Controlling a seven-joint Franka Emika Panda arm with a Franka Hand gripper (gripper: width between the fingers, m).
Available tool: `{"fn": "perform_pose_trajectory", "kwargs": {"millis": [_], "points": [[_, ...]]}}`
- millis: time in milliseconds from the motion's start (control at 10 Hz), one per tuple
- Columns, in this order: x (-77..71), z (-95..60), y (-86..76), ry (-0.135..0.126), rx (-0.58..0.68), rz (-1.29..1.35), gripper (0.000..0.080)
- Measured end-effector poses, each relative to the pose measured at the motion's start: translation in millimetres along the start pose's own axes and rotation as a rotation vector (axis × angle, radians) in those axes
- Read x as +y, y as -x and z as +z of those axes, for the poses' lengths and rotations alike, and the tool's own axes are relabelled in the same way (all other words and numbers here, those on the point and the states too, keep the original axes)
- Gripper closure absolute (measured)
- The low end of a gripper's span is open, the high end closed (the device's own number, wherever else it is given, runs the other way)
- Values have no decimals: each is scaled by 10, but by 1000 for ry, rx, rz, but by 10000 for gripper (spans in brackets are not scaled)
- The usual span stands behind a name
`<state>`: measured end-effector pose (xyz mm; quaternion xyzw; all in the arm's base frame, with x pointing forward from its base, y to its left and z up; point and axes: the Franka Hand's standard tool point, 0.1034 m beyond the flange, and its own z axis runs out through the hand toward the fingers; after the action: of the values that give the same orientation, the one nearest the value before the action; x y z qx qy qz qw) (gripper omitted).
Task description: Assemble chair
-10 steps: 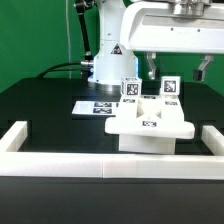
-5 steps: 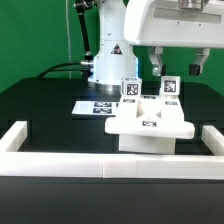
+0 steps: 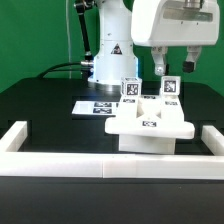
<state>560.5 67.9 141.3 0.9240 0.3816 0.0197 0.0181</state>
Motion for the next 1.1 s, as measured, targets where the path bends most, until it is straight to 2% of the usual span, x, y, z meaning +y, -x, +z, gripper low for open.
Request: {"fn": "perform_pose_trajectory", "kwargs": {"millis": [400, 600, 1000, 1100], "points": [[72, 56, 64, 4, -12, -241, 150], [88, 140, 65, 4, -27, -244, 150], [74, 146, 55, 4, -28, -242, 150], [78, 147, 59, 4, -28, -240, 278]]}}
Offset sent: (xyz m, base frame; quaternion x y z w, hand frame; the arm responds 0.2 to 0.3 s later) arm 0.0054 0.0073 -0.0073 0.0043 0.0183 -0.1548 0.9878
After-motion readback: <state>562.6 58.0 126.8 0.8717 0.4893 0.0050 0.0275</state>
